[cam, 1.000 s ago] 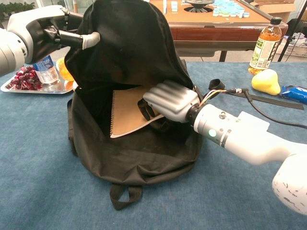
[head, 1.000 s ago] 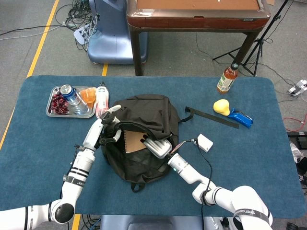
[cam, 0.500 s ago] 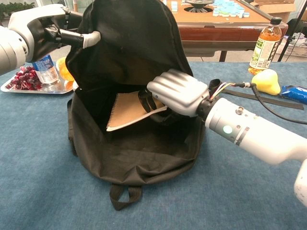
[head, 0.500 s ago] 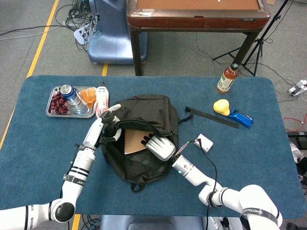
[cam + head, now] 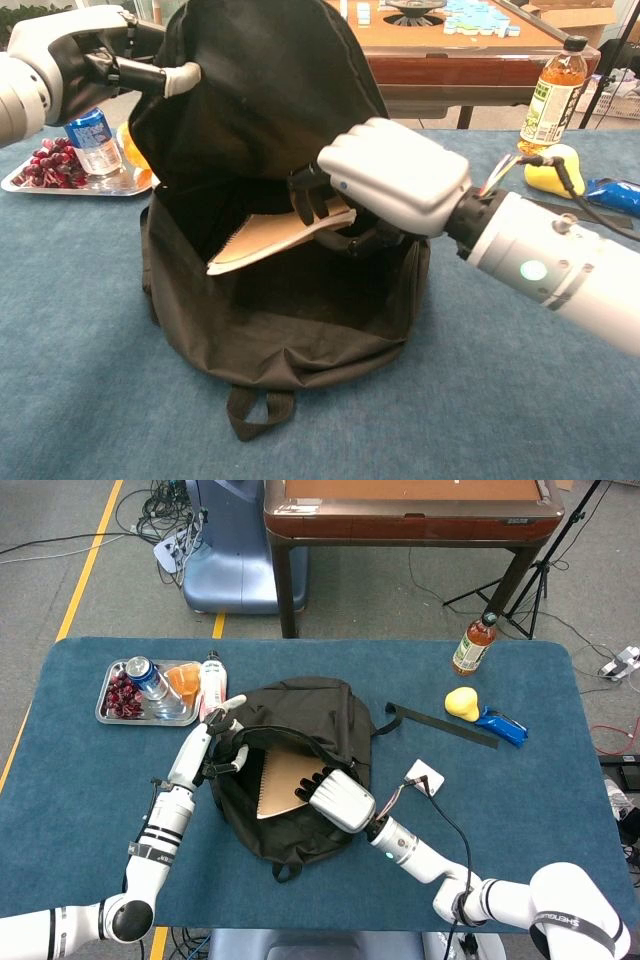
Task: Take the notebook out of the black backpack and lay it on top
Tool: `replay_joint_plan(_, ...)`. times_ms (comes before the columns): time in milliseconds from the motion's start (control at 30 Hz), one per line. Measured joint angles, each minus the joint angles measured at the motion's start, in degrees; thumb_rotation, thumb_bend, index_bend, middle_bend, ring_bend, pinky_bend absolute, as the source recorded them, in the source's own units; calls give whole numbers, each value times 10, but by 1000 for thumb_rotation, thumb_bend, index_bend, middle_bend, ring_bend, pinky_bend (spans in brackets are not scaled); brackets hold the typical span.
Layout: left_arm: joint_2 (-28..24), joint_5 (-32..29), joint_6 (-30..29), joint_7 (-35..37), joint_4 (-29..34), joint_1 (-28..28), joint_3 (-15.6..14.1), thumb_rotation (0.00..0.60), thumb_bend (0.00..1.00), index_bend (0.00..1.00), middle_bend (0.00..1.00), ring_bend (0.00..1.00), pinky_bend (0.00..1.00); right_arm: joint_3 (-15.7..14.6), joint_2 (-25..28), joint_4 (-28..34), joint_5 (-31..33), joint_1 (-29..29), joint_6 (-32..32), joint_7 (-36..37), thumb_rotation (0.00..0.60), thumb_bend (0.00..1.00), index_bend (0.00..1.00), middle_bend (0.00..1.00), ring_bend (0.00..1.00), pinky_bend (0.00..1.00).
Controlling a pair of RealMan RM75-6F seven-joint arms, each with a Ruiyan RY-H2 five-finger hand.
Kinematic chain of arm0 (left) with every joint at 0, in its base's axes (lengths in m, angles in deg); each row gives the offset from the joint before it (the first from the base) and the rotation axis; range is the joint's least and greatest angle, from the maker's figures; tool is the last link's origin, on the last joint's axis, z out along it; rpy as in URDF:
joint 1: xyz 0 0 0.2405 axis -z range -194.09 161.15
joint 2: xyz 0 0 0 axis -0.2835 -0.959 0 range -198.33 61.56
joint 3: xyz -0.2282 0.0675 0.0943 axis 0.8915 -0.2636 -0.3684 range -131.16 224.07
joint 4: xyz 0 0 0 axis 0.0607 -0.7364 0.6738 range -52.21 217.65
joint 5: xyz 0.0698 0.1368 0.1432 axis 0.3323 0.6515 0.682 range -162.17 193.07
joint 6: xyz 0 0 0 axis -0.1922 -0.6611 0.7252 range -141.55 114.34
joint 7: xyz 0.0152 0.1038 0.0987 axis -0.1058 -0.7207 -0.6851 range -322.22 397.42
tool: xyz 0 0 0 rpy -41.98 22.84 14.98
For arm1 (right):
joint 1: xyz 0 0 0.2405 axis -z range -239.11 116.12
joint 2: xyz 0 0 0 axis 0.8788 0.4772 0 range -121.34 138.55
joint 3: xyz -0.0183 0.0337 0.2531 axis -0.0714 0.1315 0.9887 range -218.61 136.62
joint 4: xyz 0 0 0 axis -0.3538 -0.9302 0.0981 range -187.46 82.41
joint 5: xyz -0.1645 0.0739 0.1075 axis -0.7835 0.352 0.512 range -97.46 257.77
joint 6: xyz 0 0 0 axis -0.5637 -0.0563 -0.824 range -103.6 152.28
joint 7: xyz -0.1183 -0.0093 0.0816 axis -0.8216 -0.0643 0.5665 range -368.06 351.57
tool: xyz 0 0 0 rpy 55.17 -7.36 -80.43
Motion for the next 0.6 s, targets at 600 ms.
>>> replay_joint_plan(600, -4, -25, 5, -10, -12, 4, 2, 600, 616, 565, 119, 80, 18, -13, 163, 213, -55, 63, -103, 17, 600, 694, 900, 748, 704, 800)
